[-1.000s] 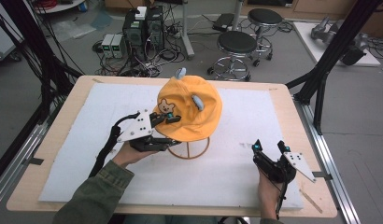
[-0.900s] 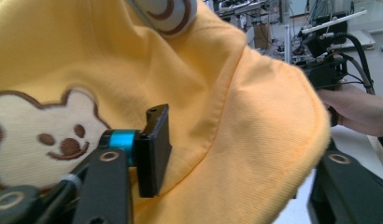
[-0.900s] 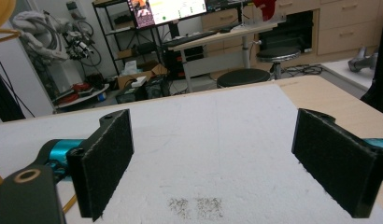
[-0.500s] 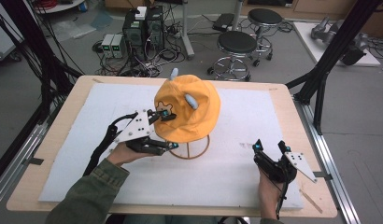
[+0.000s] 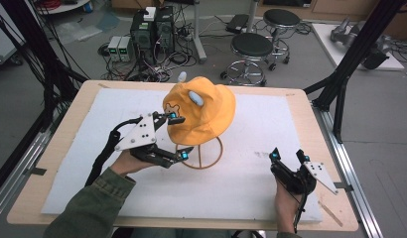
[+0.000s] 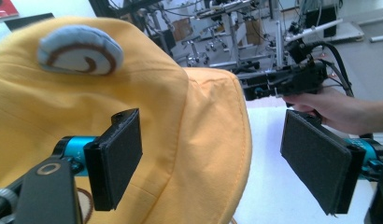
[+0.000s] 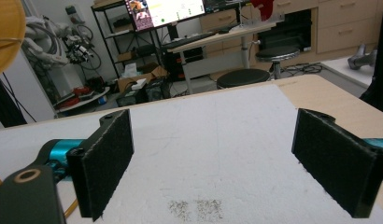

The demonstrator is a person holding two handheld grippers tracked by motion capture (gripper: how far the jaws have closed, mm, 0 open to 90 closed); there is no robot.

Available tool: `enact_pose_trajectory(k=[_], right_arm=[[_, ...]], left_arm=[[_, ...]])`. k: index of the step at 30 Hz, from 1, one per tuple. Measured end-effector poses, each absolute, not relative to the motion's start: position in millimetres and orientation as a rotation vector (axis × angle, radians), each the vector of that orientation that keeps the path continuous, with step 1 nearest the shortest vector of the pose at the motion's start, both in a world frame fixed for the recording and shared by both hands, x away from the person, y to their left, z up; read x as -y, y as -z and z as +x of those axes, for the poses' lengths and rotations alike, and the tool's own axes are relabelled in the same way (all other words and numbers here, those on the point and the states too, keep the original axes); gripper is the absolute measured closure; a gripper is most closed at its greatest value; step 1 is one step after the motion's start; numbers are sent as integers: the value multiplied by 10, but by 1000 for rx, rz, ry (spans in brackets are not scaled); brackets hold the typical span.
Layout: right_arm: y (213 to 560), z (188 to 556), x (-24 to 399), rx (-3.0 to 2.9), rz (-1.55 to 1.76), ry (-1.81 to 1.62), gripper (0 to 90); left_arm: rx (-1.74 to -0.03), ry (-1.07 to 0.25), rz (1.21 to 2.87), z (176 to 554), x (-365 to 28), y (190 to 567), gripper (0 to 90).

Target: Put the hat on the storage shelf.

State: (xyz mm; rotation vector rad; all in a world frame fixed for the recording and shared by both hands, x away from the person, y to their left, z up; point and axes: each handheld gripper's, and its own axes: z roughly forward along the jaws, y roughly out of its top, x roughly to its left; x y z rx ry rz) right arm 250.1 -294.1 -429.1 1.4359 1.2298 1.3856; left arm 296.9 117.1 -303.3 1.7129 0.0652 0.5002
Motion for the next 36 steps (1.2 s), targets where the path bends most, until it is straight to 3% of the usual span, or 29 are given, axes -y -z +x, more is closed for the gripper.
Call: enact_pose_trajectory(k=[22, 31, 36], right_arm=[[4290, 2498, 2935, -1229, 1434, -1387, 117], [4292, 2501, 2929, -1230, 1433, -1383, 117], [4288, 2495, 2931, -1223, 1434, -1376, 117]], left_arm=[[-228, -541, 1556, 3006, -1566, 2871, 200], [-350, -642, 1501, 3006, -1846, 2830, 200], [-457, -762, 1461, 2989, -2016, 2864, 200]])
